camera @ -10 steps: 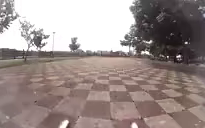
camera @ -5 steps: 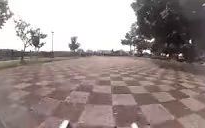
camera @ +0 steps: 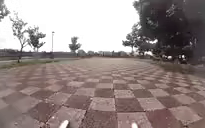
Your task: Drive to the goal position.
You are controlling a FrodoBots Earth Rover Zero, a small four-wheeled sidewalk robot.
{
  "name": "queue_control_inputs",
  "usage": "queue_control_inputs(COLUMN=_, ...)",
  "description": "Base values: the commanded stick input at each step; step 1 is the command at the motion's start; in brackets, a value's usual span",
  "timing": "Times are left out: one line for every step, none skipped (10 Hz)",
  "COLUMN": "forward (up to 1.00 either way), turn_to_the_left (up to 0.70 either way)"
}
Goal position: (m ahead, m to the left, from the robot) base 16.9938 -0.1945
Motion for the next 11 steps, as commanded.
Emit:
queue_control_inputs(forward=1.0, turn_to_the_left=0.0)
queue_control_inputs(forward=1.0, turn_to_the_left=0.0)
queue_control_inputs(forward=1.0, turn_to_the_left=0.0)
queue_control_inputs(forward=1.0, turn_to_the_left=0.0)
queue_control_inputs(forward=1.0, turn_to_the_left=0.0)
queue_control_inputs(forward=1.0, turn_to_the_left=0.0)
queue_control_inputs(forward=1.0, turn_to_the_left=0.0)
queue_control_inputs(forward=1.0, turn_to_the_left=0.0)
queue_control_inputs(forward=1.0, turn_to_the_left=0.0)
queue_control_inputs(forward=1.0, turn_to_the_left=0.0)
queue_control_inputs(forward=1.0, turn_to_the_left=0.0)
